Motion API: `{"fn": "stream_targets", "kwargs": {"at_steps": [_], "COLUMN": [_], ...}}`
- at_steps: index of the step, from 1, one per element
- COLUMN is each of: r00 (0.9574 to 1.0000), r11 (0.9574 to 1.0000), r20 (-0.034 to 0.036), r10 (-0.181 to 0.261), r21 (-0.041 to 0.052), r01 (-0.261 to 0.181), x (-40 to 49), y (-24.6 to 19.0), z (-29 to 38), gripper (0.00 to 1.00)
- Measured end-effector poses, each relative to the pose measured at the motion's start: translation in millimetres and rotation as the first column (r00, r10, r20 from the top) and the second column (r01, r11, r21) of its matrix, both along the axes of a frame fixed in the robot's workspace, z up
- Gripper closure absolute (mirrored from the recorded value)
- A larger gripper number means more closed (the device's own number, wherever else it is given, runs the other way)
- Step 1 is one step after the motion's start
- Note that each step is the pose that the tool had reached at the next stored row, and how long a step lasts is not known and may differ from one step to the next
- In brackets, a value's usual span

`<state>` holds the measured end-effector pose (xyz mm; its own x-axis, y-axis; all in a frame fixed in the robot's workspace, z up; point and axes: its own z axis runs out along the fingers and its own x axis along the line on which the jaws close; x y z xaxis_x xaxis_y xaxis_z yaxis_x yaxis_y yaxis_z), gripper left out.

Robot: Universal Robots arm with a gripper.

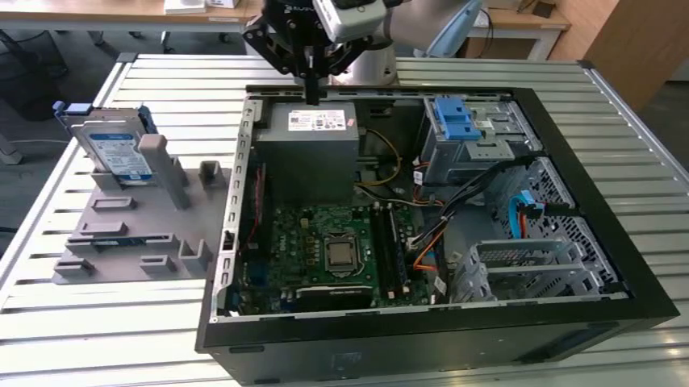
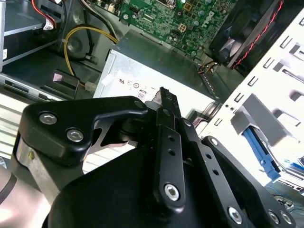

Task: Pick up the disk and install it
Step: 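Reach for the disk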

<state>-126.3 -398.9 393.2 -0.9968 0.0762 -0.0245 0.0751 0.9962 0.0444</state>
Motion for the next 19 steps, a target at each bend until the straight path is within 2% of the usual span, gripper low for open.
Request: {"fn": "stream_targets", "kwargs": {"at_steps": [19], "r00": [1.0000], "r11": [1.0000], "r20": [0.0000], "r10": [0.000], "r21": [0.0000], "r01": [0.000], "x": [-4.2], "y": [0.0], "z": [-0.4], "gripper": [0.89]}}
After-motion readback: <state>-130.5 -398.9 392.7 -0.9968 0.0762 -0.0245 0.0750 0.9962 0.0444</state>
